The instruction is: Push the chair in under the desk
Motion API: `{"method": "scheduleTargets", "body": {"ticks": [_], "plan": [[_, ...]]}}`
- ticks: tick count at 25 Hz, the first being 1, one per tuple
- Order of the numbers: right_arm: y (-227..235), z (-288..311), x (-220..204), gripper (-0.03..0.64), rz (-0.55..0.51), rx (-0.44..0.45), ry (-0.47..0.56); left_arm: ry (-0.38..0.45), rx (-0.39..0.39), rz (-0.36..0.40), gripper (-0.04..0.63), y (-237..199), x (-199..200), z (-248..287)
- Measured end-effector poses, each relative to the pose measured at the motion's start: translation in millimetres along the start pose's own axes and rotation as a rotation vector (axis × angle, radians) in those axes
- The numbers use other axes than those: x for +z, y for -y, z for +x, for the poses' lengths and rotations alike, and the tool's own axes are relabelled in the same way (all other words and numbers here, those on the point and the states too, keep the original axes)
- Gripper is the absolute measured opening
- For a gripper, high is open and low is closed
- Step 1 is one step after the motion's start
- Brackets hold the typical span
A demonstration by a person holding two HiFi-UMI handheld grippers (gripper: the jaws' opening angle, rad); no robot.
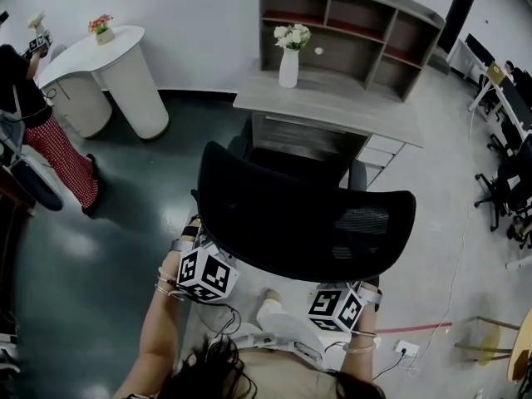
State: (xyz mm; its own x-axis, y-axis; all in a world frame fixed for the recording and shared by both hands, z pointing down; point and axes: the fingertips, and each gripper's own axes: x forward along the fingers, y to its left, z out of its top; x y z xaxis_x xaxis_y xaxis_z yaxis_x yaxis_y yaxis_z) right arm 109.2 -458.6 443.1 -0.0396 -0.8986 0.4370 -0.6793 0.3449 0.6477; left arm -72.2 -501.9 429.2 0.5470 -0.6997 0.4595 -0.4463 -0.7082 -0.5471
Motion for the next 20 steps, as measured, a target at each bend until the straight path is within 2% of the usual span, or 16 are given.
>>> {"method": "scheduleTargets", "body": {"ticks": [20], "plan": [[24, 43, 8, 0.235, -0.004, -0.003, 0.024, 0.014, 0.019, -0.006, 0.227, -30, 2, 38]]}}
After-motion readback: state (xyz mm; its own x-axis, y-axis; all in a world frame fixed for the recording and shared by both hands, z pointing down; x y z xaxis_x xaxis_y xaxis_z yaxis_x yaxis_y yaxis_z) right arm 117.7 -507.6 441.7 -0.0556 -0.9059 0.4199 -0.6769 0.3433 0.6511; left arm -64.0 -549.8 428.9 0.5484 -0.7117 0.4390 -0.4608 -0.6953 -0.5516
